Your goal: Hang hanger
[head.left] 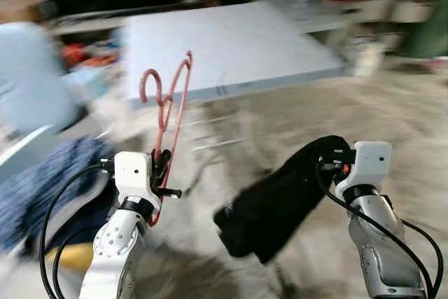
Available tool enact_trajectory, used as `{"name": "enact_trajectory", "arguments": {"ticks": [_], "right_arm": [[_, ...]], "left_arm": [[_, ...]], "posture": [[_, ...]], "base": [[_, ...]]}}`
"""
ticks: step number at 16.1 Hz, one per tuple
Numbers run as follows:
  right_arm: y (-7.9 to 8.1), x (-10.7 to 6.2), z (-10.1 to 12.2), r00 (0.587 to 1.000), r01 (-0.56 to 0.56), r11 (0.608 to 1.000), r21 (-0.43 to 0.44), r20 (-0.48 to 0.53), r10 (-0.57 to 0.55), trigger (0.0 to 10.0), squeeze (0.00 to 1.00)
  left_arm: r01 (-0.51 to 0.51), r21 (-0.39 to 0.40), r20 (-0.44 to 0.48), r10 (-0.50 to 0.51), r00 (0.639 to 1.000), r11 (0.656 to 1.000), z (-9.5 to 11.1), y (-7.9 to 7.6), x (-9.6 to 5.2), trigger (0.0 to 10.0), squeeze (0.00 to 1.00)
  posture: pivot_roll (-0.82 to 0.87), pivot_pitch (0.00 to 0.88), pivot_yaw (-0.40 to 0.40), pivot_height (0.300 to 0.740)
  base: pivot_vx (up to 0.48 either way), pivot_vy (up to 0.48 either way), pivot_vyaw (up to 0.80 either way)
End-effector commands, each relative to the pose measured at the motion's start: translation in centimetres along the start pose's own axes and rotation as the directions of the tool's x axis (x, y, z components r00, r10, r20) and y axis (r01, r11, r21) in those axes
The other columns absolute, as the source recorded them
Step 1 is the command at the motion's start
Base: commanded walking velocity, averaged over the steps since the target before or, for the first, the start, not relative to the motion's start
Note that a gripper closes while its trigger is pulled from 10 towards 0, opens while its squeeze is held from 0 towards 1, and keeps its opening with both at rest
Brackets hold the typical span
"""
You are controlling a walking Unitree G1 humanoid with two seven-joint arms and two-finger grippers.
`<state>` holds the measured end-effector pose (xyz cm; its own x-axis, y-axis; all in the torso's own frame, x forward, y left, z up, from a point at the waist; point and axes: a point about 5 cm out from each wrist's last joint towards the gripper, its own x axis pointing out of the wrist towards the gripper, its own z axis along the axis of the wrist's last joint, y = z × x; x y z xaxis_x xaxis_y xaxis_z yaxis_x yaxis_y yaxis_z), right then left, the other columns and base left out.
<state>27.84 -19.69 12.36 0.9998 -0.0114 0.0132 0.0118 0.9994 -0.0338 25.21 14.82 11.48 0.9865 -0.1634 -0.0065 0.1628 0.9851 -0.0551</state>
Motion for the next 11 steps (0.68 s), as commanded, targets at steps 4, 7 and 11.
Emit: {"name": "enact_trajectory", "arguments": {"ticks": [4, 7, 11], "right_arm": [[0.8, 0.0, 1.1, 0.997, -0.061, 0.997, -0.039, 0.051, 0.063, 10.0, 0.0], [1.2, 0.0, 1.4, 0.993, -0.094, 0.995, -0.044, 0.064, 0.097, 10.0, 0.0], [1.5, 0.2, 1.6, 0.992, -0.1, 0.994, -0.037, 0.075, 0.103, 10.0, 0.0]], "left_arm": [[-0.016, 0.003, 0.032, 0.016, 0.999, 1.0, 0.8, 0.0, 0.0, 10.0, 0.0], [-0.078, -0.012, 0.034, 0.078, 0.996, 0.997, 1.3, 0.5, 0.0, 10.0, 0.0], [-0.076, -0.017, 0.037, 0.077, 0.996, 0.997, 1.5, 0.5, 0.0, 10.0, 0.0]], "posture": [[0.0, 0.0, 0.008, 0.74], [0.01, 0.0, 0.007, 0.74], [0.01, 0.0, 0.006, 0.74]], "base": [[0.344, 0.0, 0.0], [0.349, 0.0, 0.0], [0.397, 0.0, 0.0]]}}
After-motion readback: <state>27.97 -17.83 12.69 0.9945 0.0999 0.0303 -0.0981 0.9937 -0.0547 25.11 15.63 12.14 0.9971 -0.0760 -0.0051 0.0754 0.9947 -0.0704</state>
